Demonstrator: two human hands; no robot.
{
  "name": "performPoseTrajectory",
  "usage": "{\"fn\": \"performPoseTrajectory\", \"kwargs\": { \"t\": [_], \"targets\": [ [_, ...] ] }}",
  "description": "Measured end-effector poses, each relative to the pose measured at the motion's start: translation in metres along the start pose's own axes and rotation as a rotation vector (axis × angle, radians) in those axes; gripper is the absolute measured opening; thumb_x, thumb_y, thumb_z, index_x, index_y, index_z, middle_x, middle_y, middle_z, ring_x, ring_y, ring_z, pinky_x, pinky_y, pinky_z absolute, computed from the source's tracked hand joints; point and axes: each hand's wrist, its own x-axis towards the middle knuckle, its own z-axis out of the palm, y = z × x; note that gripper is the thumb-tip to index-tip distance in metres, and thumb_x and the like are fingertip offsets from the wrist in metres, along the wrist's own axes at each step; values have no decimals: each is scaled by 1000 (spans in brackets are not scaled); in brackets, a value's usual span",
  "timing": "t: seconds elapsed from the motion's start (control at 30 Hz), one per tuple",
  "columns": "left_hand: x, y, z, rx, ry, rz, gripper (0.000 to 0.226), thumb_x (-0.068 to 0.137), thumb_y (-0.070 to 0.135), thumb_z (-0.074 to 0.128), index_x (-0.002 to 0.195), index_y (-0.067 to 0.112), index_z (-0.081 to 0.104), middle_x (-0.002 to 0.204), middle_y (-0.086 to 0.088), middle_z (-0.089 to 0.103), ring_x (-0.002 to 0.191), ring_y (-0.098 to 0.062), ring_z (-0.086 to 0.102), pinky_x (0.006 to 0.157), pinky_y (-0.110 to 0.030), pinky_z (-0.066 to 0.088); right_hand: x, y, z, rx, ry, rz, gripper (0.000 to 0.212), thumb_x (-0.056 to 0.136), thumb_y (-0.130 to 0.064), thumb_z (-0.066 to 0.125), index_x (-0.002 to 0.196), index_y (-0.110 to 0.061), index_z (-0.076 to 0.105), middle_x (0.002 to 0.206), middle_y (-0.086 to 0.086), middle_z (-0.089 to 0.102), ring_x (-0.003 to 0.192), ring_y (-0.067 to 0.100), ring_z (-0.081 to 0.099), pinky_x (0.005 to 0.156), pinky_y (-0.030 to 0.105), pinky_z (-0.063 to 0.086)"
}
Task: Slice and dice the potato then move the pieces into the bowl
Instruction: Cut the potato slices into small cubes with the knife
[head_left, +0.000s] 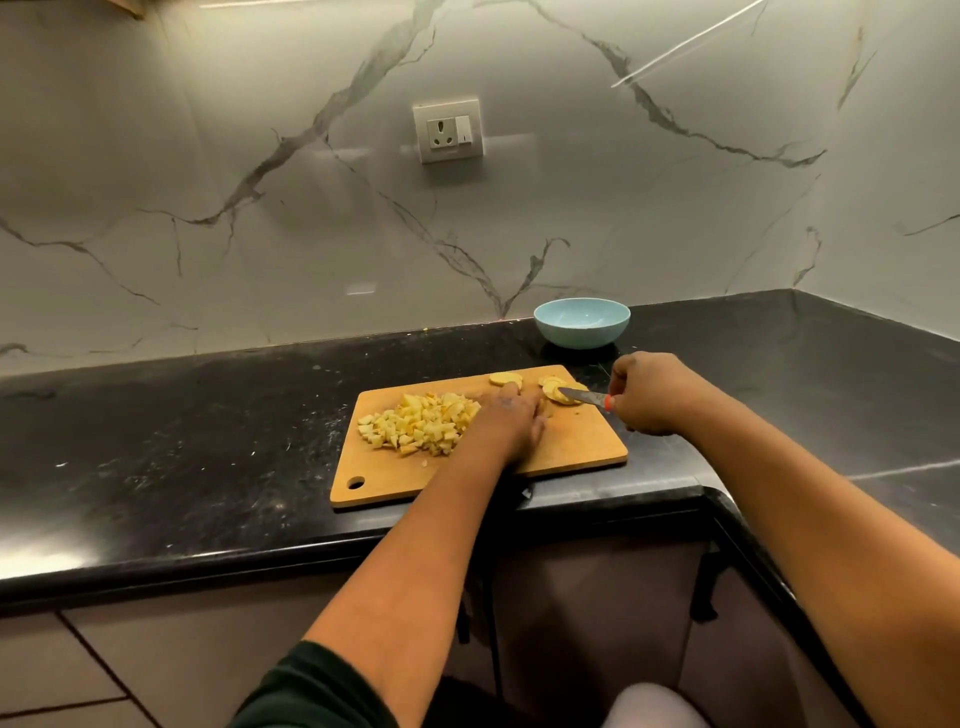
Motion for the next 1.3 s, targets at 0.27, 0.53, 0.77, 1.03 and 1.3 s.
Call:
{"fn": "performPoseTrajectory", "kwargs": {
  "t": [0.27,0.53,0.77,1.03,1.3],
  "targets": [
    [-6,-33,-8,311,366,-32,30,103,33,43,113,14,63,109,-5,57,104,-22,49,83,-32,40,11,15,3,120,84,3,12,94,-19,60,105,-15,59,102,5,61,91,20,63,74,27,48],
    [12,-10,-13,70,205,-12,34,102,31,45,133,24,57,129,-3,58,120,-23,44,99,-39,38,11,14,8,243,80,23,11,93,-21,62,102,-16,62,99,5,62,93,21,63,86,37,55],
    [20,5,3,-26,135,20,25,99,29,56,120,20,67,124,-3,60,118,-21,51,101,-37,43,9,11,7,227,44,3,12,93,-22,61,105,-17,61,97,5,64,89,20,65,86,39,56],
    [-6,-9,11,-128,294,6,27,92,37,65,106,15,72,106,-4,67,101,-18,58,90,-32,51,3,-3,8,170,-89,-8,15,95,-20,61,108,-15,58,85,1,63,72,9,64,55,18,47],
    [-15,-16,17,-290,386,-82,13,91,25,65,100,25,75,107,3,69,106,-16,53,93,-32,47,-12,-25,21,-38,-49,-51,26,92,-14,62,117,-15,60,106,7,62,91,20,61,84,31,56]
  ]
}}
